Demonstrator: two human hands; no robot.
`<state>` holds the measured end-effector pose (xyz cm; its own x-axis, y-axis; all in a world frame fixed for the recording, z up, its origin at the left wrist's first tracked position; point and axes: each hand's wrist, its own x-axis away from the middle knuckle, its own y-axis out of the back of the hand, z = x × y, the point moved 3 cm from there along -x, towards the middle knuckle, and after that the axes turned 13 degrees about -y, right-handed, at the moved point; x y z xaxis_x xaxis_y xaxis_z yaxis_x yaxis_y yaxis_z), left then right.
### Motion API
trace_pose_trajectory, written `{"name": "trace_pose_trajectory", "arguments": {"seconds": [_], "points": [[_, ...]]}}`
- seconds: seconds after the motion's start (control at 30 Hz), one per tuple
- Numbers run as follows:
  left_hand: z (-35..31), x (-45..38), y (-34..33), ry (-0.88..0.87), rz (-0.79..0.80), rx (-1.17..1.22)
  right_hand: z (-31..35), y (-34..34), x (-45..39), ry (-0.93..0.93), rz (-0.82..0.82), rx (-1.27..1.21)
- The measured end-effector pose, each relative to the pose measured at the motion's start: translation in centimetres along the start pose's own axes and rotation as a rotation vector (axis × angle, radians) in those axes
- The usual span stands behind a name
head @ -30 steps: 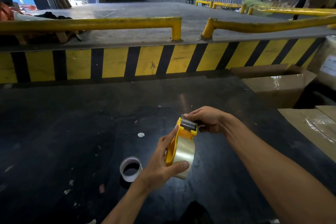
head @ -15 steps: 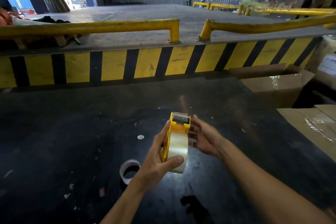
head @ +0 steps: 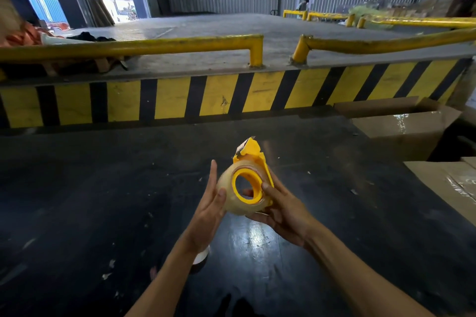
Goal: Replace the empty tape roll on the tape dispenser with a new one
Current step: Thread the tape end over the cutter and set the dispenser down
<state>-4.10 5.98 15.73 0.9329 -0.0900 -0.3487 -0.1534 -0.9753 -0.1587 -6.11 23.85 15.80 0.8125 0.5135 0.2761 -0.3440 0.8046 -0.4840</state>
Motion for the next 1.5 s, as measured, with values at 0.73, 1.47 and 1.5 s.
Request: {"name": "trace_pose_trajectory", "arguments": {"seconds": [0.73, 1.47, 1.5], "points": [[2.0, -0.1, -3.1, 0.119, -0.155, -0.536, -4.4, -0.8, -0.5, 0.329, -0.592, 0.982], [4.6, 3.2, -1.7, 0.034, 0.112, -0.484, 1.8, 3.5, -4.8, -0.469, -0.279, 0.309], [4.6, 3.3, -1.8, 0.029, 0.123, -0.49, 2.1, 3.5, -5.1, -0.502, -0.251, 0.324]]}}
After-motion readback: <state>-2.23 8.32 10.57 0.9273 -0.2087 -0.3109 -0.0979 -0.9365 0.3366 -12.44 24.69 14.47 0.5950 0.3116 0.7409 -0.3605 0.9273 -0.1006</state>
